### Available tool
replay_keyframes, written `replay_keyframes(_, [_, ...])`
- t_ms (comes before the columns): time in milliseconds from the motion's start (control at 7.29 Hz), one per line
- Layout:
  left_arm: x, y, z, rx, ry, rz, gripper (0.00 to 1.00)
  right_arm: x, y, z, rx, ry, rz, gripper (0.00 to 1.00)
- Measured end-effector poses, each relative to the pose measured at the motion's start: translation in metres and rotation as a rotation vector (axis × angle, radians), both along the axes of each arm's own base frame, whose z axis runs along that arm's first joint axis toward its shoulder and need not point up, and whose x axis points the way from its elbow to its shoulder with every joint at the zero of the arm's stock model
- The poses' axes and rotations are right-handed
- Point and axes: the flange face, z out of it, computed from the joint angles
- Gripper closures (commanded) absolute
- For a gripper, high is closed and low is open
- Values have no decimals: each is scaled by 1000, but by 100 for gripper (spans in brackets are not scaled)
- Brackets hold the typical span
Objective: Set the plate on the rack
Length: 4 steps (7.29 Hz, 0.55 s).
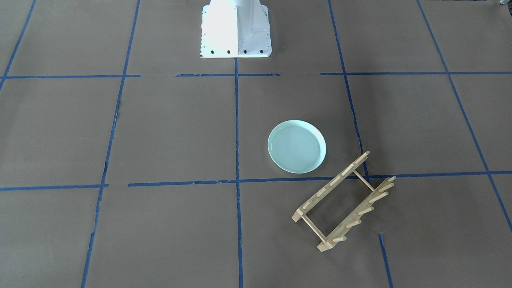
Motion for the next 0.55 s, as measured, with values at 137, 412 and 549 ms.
replay_keyframes(137, [0,5,3,3,4,-1,0,0,0,0,0,0,0,0])
replay_keyframes(412, [3,16,9,-5,12,-6,0,0,0,0,0,0,0,0])
replay_keyframes(549, [9,13,-3,-5,32,-23,0,0,0,0,1,0,0,0])
